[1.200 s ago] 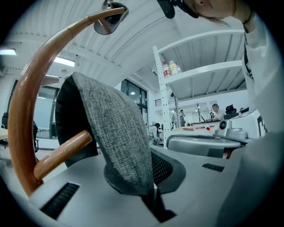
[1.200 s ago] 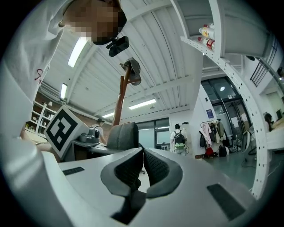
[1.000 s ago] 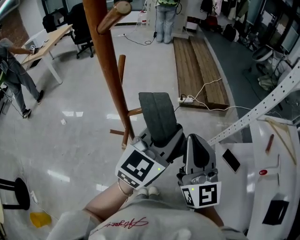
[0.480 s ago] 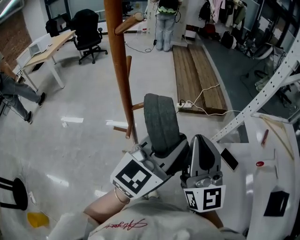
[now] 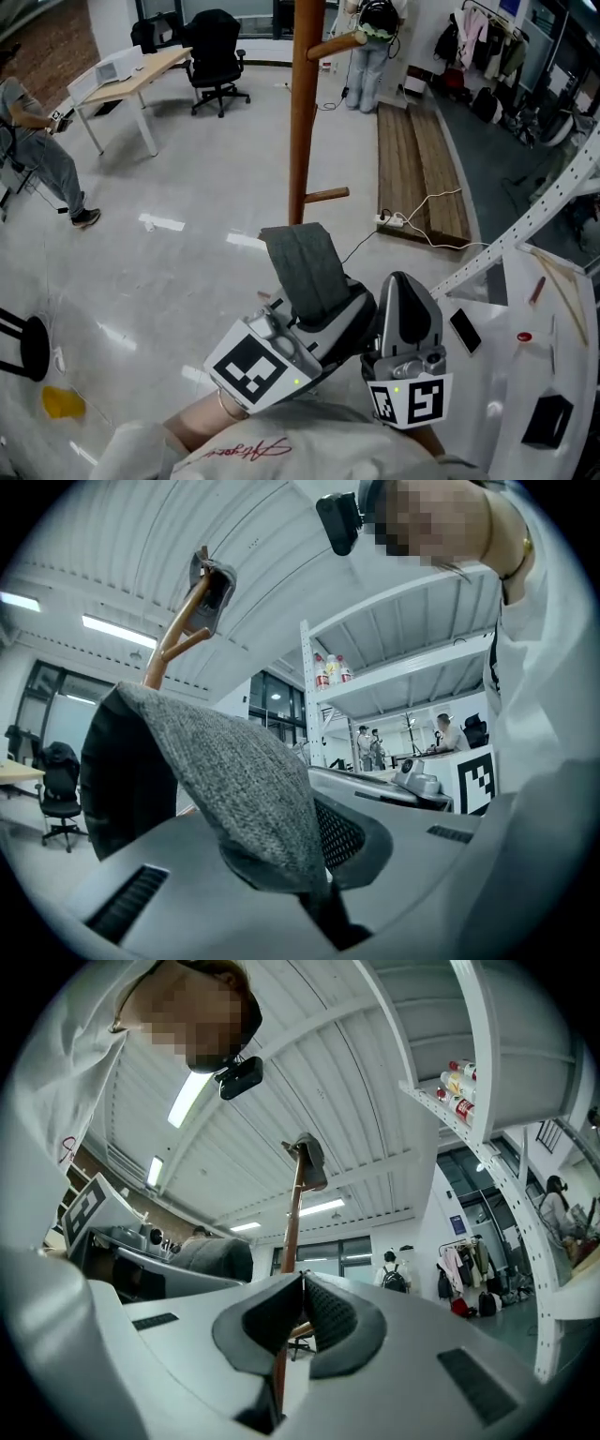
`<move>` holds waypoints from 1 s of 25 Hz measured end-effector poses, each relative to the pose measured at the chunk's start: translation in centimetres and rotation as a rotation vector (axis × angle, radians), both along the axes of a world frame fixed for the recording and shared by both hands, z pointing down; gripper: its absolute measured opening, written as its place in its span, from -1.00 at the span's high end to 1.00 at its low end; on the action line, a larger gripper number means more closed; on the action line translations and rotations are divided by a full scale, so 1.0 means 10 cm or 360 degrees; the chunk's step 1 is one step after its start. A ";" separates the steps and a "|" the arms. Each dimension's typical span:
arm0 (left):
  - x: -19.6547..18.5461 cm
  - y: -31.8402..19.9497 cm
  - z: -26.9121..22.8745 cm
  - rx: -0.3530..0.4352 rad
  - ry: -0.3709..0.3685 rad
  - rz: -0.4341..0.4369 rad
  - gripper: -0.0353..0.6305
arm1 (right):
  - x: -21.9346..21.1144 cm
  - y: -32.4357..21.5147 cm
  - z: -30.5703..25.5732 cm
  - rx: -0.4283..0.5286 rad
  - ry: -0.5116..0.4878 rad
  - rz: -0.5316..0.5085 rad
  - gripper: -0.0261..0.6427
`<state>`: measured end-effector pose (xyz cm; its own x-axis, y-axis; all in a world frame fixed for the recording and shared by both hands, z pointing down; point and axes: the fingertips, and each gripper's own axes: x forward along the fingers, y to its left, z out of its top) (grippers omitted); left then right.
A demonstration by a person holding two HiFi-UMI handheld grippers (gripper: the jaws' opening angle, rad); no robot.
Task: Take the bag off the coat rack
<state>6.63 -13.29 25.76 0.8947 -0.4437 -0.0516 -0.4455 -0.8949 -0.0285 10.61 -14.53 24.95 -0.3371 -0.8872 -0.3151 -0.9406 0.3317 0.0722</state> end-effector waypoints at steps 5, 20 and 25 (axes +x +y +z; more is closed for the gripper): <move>-0.24 -0.02 -0.02 -0.0006 0.0021 -0.0173 0.83 | -0.23 0.01 0.00 -0.0003 0.0009 -0.0144 0.86; -0.64 -0.27 0.14 -0.0095 0.0022 -0.0413 0.83 | -0.68 -0.19 0.16 -0.0139 0.0038 -0.0447 0.86; -0.67 -0.31 0.13 -0.0100 0.0028 -0.0425 0.83 | -0.73 -0.22 0.17 -0.0143 0.0068 -0.0449 0.86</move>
